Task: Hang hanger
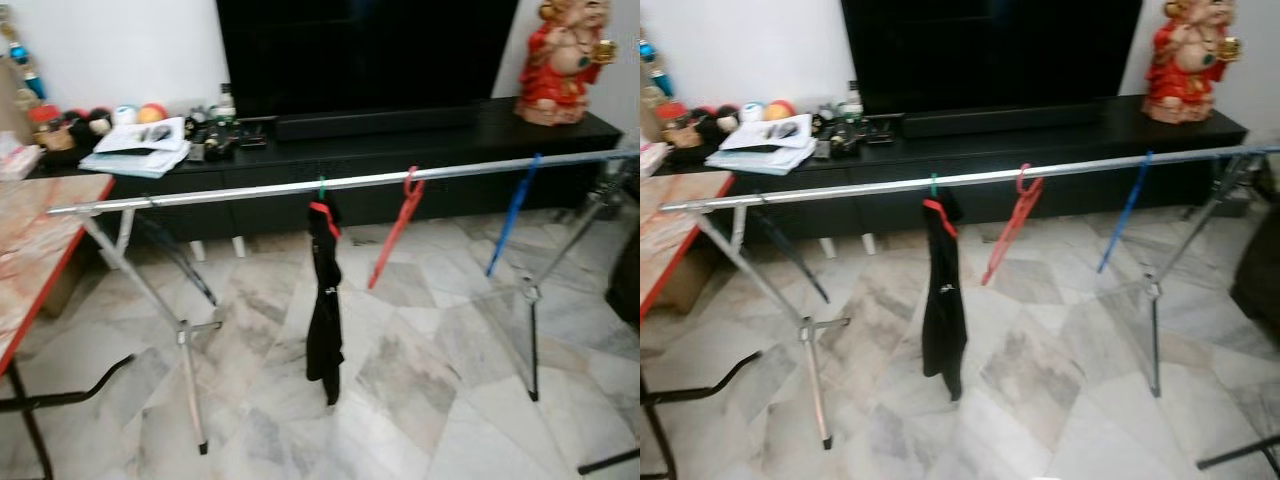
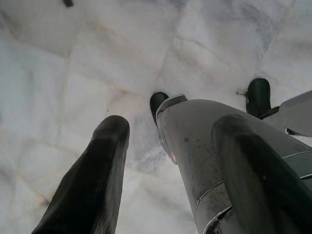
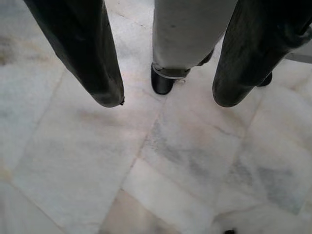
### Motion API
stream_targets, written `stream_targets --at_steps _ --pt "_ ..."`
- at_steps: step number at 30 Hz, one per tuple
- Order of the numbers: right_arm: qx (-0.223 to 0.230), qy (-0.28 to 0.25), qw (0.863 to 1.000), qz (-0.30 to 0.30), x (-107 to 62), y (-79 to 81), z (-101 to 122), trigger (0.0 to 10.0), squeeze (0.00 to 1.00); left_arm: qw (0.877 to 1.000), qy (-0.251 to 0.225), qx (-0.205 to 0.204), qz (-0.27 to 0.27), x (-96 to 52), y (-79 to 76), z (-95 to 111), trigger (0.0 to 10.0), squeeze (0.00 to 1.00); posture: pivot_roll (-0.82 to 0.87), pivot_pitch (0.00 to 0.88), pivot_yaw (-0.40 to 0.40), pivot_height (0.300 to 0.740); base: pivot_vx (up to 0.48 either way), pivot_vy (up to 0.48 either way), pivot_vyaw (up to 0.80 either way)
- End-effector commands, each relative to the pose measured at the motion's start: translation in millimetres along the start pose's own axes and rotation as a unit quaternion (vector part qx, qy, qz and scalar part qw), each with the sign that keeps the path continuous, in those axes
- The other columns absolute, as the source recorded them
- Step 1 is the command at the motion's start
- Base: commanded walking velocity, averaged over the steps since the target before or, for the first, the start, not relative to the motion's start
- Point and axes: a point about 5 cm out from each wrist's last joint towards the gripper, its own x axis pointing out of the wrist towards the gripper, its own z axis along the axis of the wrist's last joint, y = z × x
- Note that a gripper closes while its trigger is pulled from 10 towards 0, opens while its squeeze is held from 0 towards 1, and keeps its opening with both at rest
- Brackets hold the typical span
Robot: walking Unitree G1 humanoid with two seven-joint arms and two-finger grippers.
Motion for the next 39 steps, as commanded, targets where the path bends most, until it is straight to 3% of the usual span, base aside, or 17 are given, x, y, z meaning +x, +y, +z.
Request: stream_targets --at_steps 1,9,13,19,22,23,27,35,39 --pt "-0.004 0.007 1.000 0.002 -0.1 -2.6 -1.8 10.0 0.00 0.999 0.020 0.027 0.005 -1.7 2.2 -8.6 10.0 0.00 0.06 0.022 0.050 0.740 0.000 0.000 -0.79" --pt "-0.002 0.007 1.000 -0.017 -3.2 -43.1 -6.5 10.0 0.00 1.000 0.024 0.017 0.008 -1.9 2.8 -10.1 10.0 0.00 0.06 0.026 0.050 0.740 0.000 -0.195 -0.79" --pt "-0.002 0.008 1.000 -0.018 -3.5 -45.6 -6.8 10.0 0.00 1.000 0.024 0.017 0.008 -1.9 2.8 -10.0 10.0 0.00 0.06 0.028 0.051 0.740 0.000 0.000 -0.79" --pt "-0.003 0.010 1.000 -0.015 -2.8 -37.4 -7.4 10.0 0.00 1.000 0.023 0.015 0.008 -1.8 2.7 -9.8 10.0 0.00 0.06 0.030 0.051 0.740 0.000 0.000 -0.79" --pt "-0.006 0.011 1.000 -0.007 -1.8 -20.7 -7.9 10.0 0.00 1.000 0.022 0.015 0.008 -1.8 2.5 -9.5 10.0 0.00 0.06 0.030 0.050 0.740 0.000 0.000 -0.79" --pt "-0.008 0.012 1.000 -0.001 -1.3 -6.5 -7.9 10.0 0.00 1.000 0.022 0.015 0.008 -1.7 2.5 -9.4 10.0 0.00 0.06 0.030 0.050 0.740 0.000 0.000 -0.79" --pt "-0.009 0.014 1.000 0.006 -1.6 8.2 -8.8 10.0 0.00 1.000 0.022 0.014 0.008 -1.8 2.4 -9.5 10.0 0.00 0.06 0.030 0.048 0.740 0.000 0.000 -0.79" --pt "-0.012 0.016 1.000 0.005 -1.9 10.9 -9.7 10.0 0.00 1.000 0.022 0.014 0.010 -1.7 2.4 -9.5 10.0 0.00 0.06 0.032 0.047 0.740 0.000 0.000 -0.79" --pt "-0.012 0.016 1.000 -0.002 -2.6 -4.1 -13.4 10.0 0.00 1.000 0.021 0.013 0.011 -1.7 2.5 -9.4 10.0 0.00 0.06 0.033 0.047 0.740 0.000 0.000 -0.79"
